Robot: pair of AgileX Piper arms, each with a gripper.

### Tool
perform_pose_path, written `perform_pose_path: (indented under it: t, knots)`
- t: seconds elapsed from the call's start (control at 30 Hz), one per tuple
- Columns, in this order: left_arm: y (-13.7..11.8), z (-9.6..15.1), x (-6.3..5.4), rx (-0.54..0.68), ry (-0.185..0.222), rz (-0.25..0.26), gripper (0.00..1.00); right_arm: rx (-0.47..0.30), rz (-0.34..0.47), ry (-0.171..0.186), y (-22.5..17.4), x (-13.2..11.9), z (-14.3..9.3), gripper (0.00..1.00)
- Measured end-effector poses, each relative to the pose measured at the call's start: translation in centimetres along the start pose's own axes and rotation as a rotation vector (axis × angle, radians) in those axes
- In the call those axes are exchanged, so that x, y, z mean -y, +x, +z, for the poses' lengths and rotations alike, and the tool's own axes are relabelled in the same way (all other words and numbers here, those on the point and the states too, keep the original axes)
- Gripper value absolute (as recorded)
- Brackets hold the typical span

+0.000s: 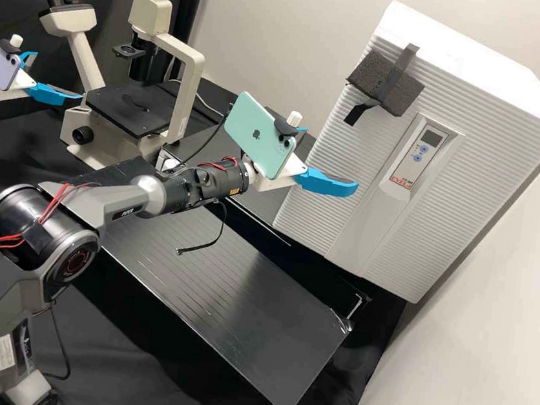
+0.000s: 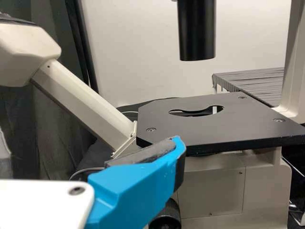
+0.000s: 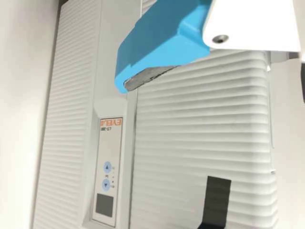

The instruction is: Open the incubator door.

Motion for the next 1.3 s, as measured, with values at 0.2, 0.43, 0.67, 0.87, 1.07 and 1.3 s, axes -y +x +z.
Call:
perform_pose_path:
  t: [0.2, 0.43, 0.67, 0.87, 1.07, 1.3]
  knots:
    - [0.0, 0.0, 0.0, 0.0, 0.0, 0.0, 1.0, 0.005, -0.003, -0.001, 0.06, -0.06, 0.15, 0.0]
    - [0.0, 0.0, 0.0, 0.0, 0.0, 0.0, 1.0, 0.014, 0.007, -0.004, 0.21, -0.37, 0.48, 0.0]
    - [0.0, 0.0, 0.0, 0.0, 0.0, 0.0, 1.0, 0.016, 0.009, -0.005, 0.23, -0.42, 0.54, 0.0]
    - [0.0, 0.0, 0.0, 0.0, 0.0, 0.0, 1.0, 0.016, 0.003, -0.005, 0.23, -0.36, 0.55, 0.0]
    - [0.0, 0.0, 0.0, 0.0, 0.0, 0.0, 1.0, 0.017, -0.009, -0.004, 0.23, -0.25, 0.56, 0.0]
    - [0.0, 0.0, 0.0, 0.0, 0.0, 0.0, 1.0, 0.016, -0.021, -0.008, 0.23, -0.15, 0.54, 0.0]
